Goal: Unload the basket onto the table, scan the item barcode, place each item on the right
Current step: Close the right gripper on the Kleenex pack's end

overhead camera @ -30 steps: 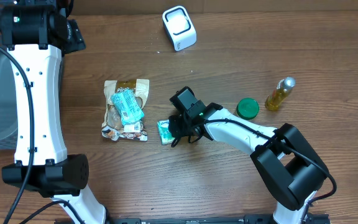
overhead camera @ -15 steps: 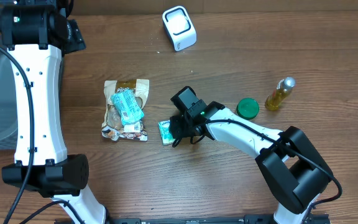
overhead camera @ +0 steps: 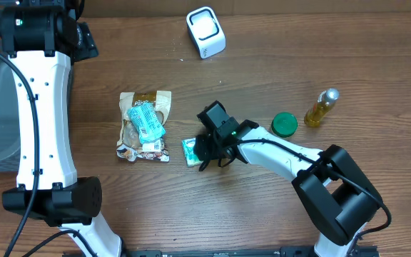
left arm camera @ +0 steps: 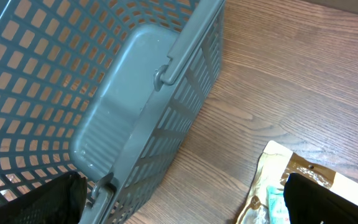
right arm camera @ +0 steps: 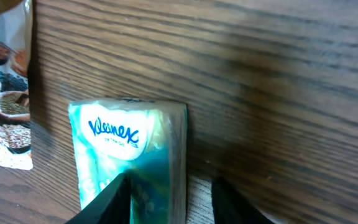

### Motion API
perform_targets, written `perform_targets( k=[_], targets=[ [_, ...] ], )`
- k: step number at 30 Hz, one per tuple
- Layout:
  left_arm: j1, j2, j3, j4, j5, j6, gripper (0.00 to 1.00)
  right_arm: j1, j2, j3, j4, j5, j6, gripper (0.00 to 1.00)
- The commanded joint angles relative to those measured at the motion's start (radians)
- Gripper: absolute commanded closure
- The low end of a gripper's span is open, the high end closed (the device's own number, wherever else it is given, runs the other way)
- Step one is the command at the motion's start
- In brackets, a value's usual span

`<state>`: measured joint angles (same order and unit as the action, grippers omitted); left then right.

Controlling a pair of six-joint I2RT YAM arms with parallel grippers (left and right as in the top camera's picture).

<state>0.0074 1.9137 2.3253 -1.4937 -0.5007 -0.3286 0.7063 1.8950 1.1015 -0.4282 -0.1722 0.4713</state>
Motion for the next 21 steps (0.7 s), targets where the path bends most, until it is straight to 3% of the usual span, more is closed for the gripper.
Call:
perform_targets(
  k=[1, 12, 16, 21],
  targets=[
    [-0.001, -0.006, 0.019, 0.002, 0.004, 0.018, 0.00, -0.003, -0.035, -0.028, 0.018, -0.008, -0.001, 0.63],
    [-0.001, -0.006, 0.019, 0.002, 0.004, 0.018, 0.00, 0.014, -0.035, -0.067, 0.075, -0.009, -0.034, 0.66],
    [-0.001, -0.006, 0.019, 0.002, 0.004, 0.018, 0.00, 0.014, -0.039, -0.065, 0.096, -0.009, -0.058, 0.60],
    [-0.001, -0.006, 0.019, 0.002, 0.004, 0.018, 0.00, 0.014, -0.040, -0.065, 0.107, -0.018, -0.083, 0.59]
  ],
)
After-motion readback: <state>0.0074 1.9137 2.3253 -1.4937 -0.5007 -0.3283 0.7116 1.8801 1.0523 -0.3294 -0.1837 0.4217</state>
